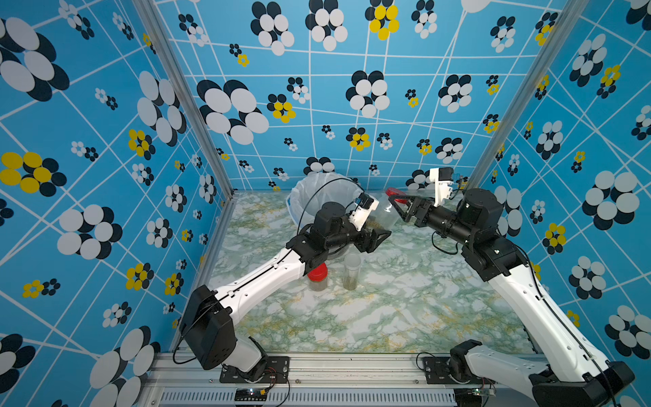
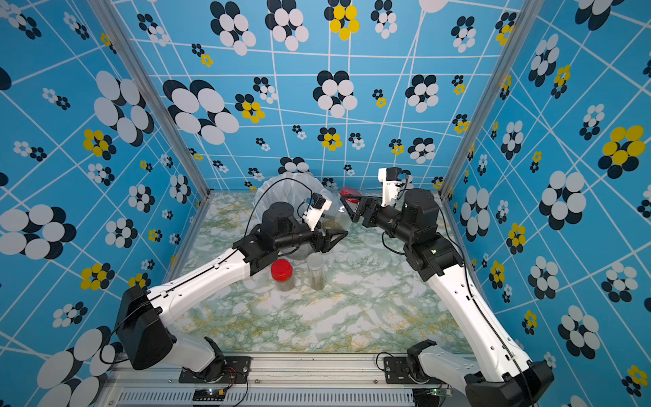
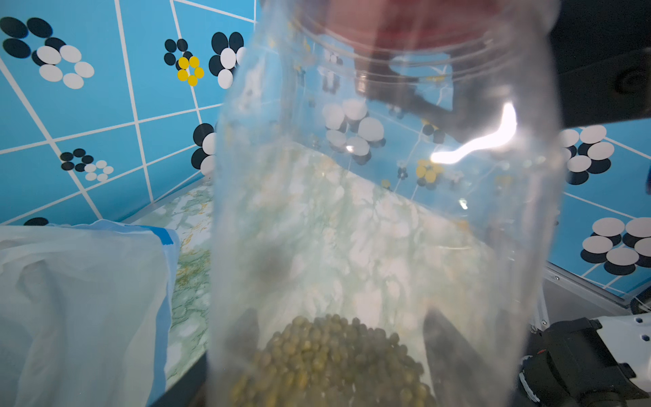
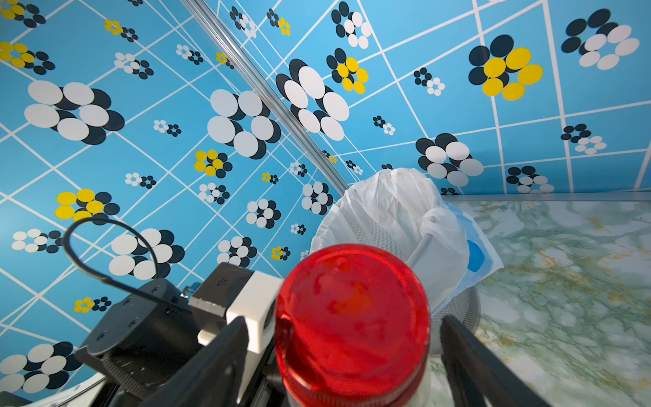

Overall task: Empty moldy mung beans from jars
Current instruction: Unscrew the lid from the jar.

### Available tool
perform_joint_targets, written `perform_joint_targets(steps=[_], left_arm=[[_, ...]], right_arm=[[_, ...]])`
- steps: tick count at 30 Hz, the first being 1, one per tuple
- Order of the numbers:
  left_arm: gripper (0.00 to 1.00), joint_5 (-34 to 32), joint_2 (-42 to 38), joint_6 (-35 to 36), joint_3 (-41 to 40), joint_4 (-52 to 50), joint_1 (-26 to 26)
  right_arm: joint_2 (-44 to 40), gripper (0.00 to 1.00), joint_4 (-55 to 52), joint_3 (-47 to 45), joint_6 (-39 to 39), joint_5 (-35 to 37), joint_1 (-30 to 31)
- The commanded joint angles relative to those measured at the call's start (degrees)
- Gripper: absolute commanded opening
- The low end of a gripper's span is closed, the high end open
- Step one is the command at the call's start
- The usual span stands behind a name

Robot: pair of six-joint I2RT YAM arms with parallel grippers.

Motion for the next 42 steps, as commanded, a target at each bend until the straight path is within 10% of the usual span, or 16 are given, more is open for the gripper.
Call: perform_joint_targets(steps=[1, 42], left_arm=[[0.44, 1.30, -0.05, 0.94, -0.16, 0.74, -0.31], [0.44, 10.15, -3.58, 1.09, -5.74, 3.72, 5.15]], right_arm=[[0.59, 0.85, 0.57, 1.71, -1.62, -1.37, 0.46], [-0.52, 0.66, 11.78, -5.62, -10.52, -16.73, 0.44]])
